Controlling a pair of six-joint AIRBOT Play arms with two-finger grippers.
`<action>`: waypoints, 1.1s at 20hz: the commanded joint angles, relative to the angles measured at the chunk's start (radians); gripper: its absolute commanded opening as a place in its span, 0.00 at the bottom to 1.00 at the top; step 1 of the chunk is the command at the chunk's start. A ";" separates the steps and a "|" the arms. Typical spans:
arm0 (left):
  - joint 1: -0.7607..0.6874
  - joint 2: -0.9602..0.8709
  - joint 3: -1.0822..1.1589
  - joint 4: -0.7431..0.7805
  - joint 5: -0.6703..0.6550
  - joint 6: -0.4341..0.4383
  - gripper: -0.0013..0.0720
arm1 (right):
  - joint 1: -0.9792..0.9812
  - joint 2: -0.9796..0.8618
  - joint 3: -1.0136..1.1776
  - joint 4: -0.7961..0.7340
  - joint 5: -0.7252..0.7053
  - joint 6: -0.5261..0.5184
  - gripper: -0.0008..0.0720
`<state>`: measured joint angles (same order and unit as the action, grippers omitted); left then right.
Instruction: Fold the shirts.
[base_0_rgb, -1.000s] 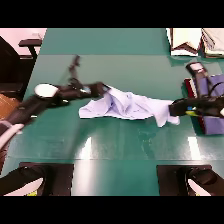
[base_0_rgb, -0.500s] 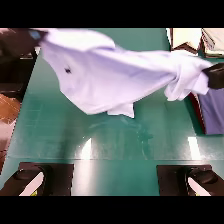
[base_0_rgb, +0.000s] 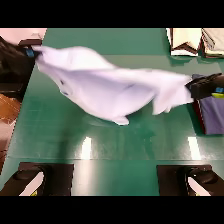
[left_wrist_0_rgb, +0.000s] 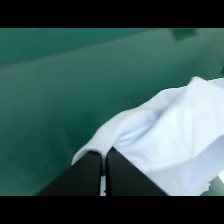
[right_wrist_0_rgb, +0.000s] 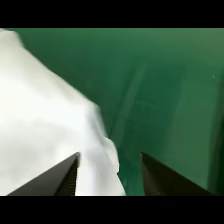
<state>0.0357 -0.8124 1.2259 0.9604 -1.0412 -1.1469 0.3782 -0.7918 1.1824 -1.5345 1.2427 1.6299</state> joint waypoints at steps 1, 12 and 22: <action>0.000 0.000 -0.184 0.069 -0.009 -0.003 0.05 | -0.093 0.002 -0.116 0.089 -0.055 0.011 0.64; 0.000 0.000 -0.295 0.098 -0.022 -0.005 0.05 | 0.031 -0.217 -0.527 0.714 -0.358 -0.121 0.77; 0.000 0.000 -0.295 0.099 -0.021 -0.005 0.05 | 0.140 -0.704 -0.208 0.712 -0.311 -0.125 0.67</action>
<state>0.0364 -0.8124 0.9310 1.0588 -1.0626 -1.1526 0.5045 -1.3930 0.8967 -0.8295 0.8764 1.5074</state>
